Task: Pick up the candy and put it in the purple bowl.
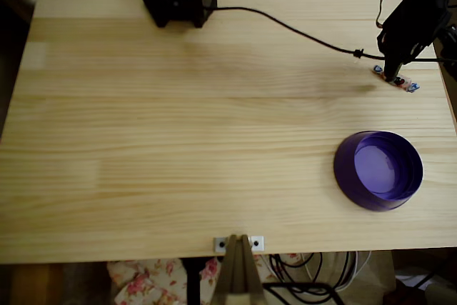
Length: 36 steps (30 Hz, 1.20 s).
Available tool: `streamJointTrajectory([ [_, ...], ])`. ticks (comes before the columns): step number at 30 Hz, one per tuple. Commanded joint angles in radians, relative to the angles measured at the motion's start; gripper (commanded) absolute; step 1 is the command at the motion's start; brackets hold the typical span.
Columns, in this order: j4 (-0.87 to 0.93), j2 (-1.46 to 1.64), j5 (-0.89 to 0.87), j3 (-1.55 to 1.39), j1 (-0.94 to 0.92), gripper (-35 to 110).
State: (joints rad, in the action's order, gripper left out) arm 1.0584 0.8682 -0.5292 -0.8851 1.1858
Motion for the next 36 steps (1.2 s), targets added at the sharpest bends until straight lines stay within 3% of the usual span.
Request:
streamJointTrajectory([
  [1, 0.083, 0.012, 0.0, 0.152, 0.02, 17],
  [8, 0.331, -0.224, 0.023, 0.566, 0.017, 17],
  [11, 0.572, -0.555, 0.028, 1.201, 0.006, 16],
  [12, 0.603, -0.6, 0.017, 1.264, -0.002, 16],
  [17, 0.646, -0.617, 0.008, 1.272, -0.005, 16],
  [21, 0.66, -0.627, 0.005, 1.272, -0.006, 0],
  [36, 0.739, -0.528, 0.028, 1.272, -0.015, 0],
])
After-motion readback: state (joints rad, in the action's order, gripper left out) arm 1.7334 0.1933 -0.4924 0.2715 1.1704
